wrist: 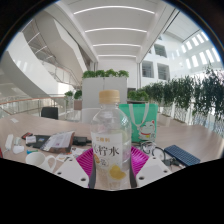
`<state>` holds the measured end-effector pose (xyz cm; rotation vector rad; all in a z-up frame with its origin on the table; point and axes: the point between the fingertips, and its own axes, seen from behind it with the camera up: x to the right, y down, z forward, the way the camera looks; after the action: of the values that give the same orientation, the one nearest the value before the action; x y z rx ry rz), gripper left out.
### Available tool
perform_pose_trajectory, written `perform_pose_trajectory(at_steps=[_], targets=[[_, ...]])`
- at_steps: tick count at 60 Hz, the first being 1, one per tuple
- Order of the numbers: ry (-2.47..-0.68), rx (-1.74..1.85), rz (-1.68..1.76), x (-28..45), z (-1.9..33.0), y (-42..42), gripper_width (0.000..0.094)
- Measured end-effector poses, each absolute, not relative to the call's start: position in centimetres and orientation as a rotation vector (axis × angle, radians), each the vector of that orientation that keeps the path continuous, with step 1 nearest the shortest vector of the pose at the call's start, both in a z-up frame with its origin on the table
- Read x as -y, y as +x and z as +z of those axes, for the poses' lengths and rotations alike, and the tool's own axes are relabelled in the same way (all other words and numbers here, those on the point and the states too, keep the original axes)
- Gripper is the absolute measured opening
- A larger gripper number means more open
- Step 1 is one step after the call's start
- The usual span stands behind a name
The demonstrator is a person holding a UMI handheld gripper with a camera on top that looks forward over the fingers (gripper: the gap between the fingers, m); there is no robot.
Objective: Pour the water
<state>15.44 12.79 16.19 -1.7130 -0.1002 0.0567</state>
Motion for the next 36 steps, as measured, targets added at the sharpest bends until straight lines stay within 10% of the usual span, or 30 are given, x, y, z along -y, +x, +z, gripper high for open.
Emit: perform_pose_trajectory(at_steps=[16, 36], targets=[[-1.750, 0.084, 0.177, -12.6, 8.7, 17.6, 0.0506], [-1.722, 0.127, 0.206, -11.9, 9.4, 17.2, 0.0560]])
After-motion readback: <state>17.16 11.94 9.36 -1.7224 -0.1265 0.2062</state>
